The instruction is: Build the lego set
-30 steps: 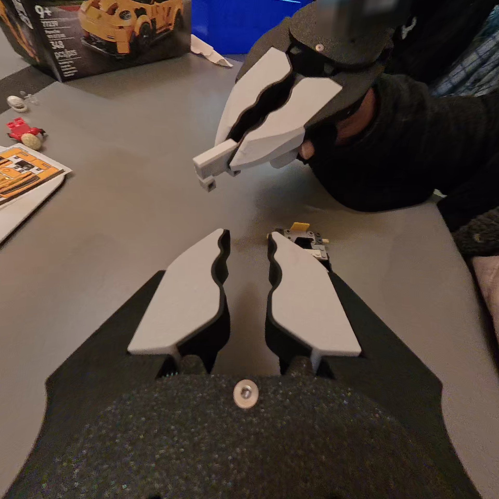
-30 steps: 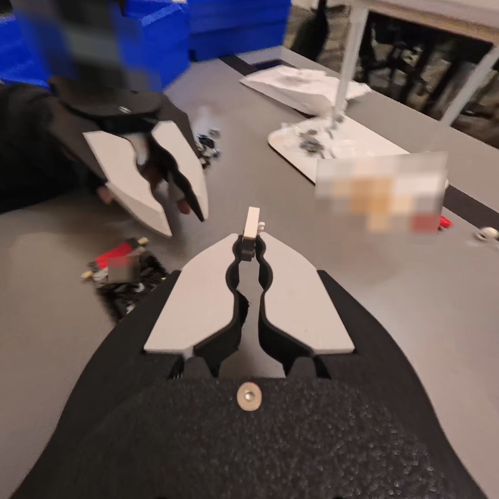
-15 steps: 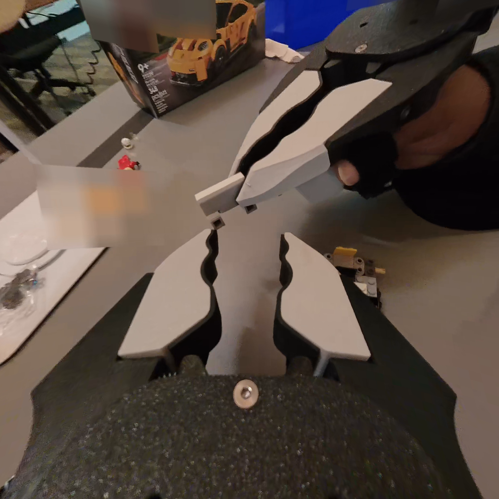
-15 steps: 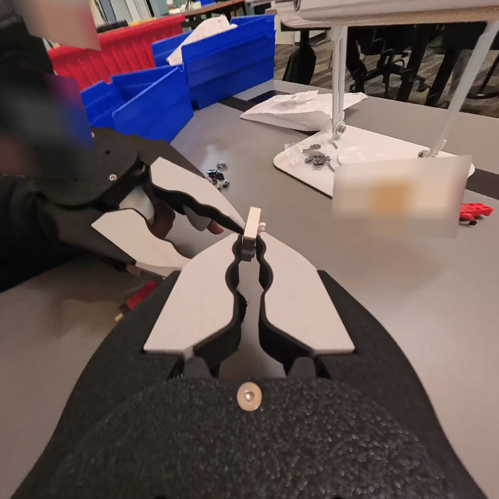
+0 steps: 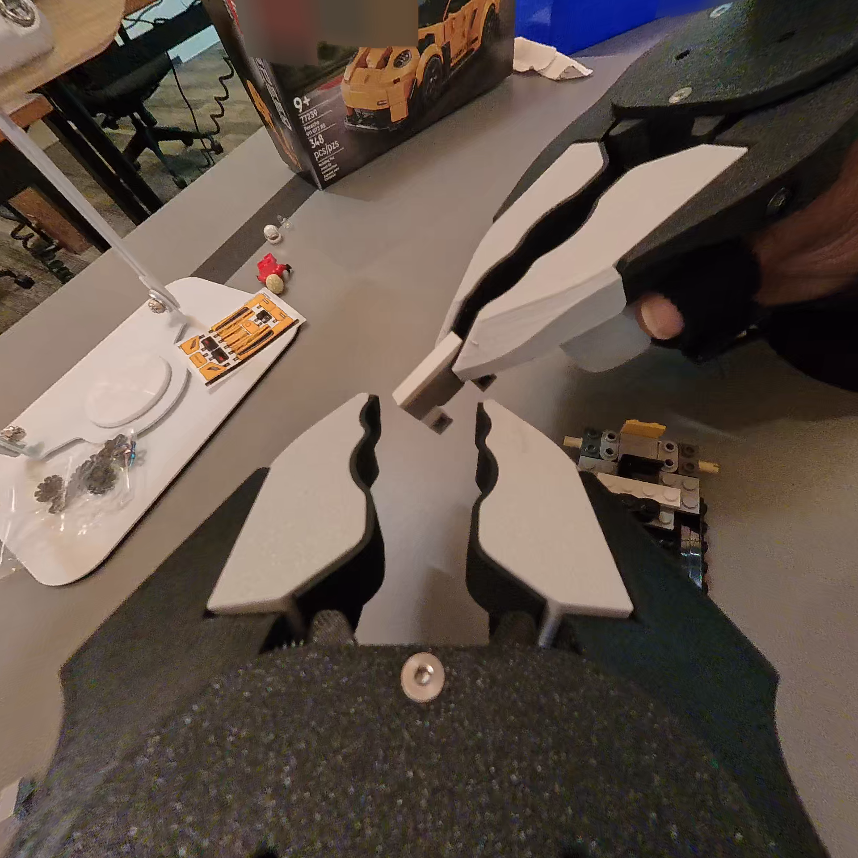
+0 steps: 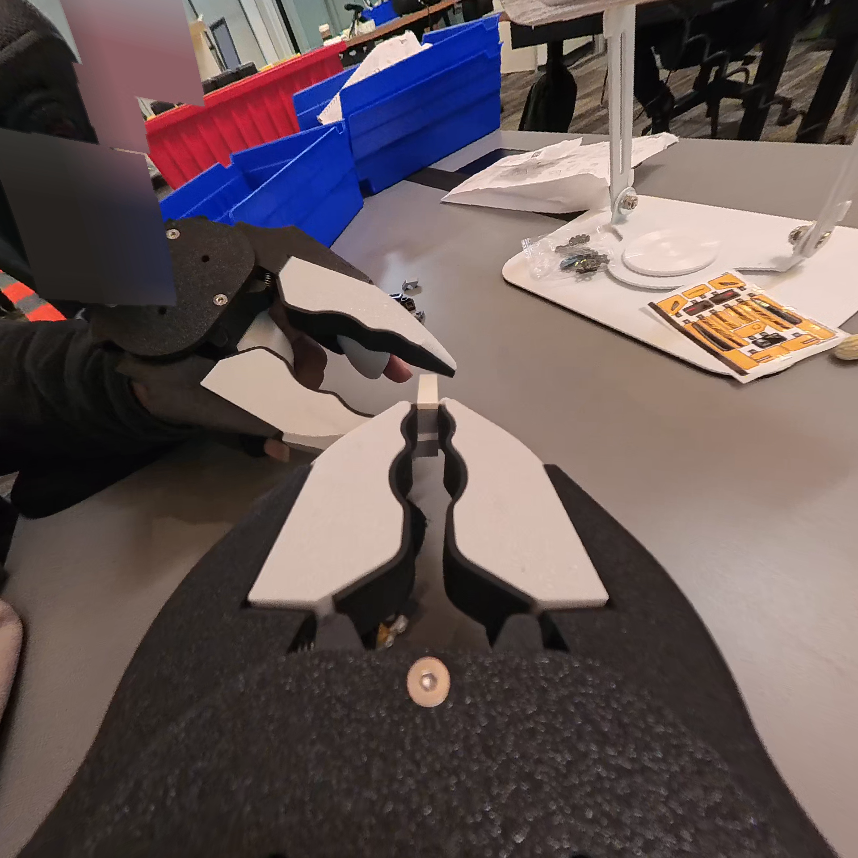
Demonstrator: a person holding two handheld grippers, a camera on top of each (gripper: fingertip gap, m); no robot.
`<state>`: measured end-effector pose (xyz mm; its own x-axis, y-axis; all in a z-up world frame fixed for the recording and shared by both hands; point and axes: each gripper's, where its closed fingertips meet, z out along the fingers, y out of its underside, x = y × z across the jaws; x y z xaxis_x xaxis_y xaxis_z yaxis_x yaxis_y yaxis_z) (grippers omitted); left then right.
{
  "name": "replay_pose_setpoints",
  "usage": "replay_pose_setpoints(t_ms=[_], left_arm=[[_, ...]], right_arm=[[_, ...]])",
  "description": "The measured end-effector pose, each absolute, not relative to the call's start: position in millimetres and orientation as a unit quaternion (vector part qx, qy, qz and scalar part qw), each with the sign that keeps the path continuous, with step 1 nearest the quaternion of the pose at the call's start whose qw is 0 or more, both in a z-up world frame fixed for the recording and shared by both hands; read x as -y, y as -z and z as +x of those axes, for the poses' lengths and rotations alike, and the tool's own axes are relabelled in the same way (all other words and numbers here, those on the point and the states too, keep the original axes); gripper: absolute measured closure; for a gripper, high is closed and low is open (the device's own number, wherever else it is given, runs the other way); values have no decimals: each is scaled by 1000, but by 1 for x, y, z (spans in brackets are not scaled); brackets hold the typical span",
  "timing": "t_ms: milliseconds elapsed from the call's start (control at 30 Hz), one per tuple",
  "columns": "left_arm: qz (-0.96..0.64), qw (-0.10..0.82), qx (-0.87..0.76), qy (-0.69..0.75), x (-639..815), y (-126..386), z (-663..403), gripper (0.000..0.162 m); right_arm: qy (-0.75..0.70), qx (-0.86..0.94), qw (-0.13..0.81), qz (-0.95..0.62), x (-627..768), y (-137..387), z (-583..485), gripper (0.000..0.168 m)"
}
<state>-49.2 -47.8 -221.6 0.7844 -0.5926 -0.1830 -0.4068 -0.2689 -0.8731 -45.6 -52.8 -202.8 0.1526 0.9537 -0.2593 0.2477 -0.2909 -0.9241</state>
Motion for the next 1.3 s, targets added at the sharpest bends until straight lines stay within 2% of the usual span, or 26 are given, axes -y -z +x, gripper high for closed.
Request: replay_pose_setpoints(t_ms=[433,933,1100,1300], left_arm=[[-798,514,-283,138,50,217,-43,123],[-793,515,-281,165,52,217,-38,121],[-797,519,-273,148,49,217,-40,115],[-792,544,-251,115,42,209,-44,120]], right_arm=[[-462,452,412,-642,56,194,-49,161],[-510,419,359,-660,59,195,-50,161],[-510,382,388,-666,45,187,-45,161],[-513,344,388,-684,46,190,-54,161]])
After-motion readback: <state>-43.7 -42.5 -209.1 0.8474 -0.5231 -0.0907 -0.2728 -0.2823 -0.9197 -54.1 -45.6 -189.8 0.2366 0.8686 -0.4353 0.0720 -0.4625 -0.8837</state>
